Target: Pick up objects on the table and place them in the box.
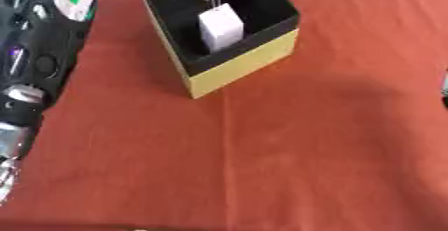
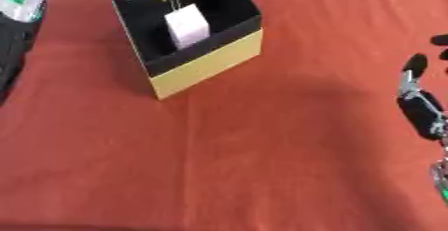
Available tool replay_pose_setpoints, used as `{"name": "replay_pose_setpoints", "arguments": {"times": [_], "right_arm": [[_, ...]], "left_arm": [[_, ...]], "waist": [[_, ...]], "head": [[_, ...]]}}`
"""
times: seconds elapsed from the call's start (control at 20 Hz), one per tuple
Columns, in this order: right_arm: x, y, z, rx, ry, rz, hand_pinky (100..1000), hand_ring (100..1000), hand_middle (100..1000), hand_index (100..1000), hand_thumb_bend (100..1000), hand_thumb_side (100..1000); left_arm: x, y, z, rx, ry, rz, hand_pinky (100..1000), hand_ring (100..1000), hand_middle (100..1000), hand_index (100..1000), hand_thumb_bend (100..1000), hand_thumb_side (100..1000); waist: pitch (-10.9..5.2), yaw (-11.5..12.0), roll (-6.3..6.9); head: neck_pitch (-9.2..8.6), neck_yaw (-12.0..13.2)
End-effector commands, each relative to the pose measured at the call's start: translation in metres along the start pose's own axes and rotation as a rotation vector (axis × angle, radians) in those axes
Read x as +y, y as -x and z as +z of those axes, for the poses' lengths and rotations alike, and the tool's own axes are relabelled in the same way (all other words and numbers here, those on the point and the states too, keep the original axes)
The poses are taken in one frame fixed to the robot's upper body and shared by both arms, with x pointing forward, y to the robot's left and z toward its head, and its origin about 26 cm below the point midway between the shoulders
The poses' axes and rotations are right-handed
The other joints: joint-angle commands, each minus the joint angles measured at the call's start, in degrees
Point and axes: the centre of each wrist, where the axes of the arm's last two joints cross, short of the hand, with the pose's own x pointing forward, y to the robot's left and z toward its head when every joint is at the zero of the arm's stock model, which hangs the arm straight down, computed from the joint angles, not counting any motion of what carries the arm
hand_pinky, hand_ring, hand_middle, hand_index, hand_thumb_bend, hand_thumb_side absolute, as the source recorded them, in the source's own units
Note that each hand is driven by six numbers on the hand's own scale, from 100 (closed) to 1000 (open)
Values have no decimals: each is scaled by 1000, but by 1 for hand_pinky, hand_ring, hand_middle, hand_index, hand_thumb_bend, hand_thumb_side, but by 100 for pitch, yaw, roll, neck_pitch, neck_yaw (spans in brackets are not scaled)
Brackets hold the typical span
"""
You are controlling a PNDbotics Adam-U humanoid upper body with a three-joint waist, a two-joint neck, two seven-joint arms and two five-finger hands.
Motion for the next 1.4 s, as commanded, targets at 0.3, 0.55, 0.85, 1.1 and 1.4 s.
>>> {"name": "replay_pose_setpoints", "arguments": {"times": [0.3,0.55,0.85,1.1,1.4], "right_arm": [[-5,-3,-5,-20,29,-10,457,450,491,694,100,178],[-5,-3,-5,-17,31,-12,457,450,491,694,100,178],[-5,-2,-5,-16,29,-10,461,451,492,693,100,168],[-6,-1,-5,-15,25,-7,464,451,492,693,100,158],[-6,0,-5,-13,22,-5,466,451,492,693,100,153]], "left_arm": [[5,-5,-8,0,-9,-134,744,819,837,916,342,377],[5,-5,-8,28,-20,-203,835,919,927,965,535,492],[1,-6,-10,41,-29,-269,852,944,959,976,601,483],[-4,-6,-12,9,-7,-278,875,970,985,985,554,238],[-7,-2,-12,-31,79,-261,899,981,1000,1000,518,294]], "waist": [[-31,-76,-1],[-35,-78,2],[-76,-82,-15],[-120,-88,-39],[-158,-95,-58]], "head": [[29,5],[29,-15],[29,-16],[29,-20],[29,-12]]}}
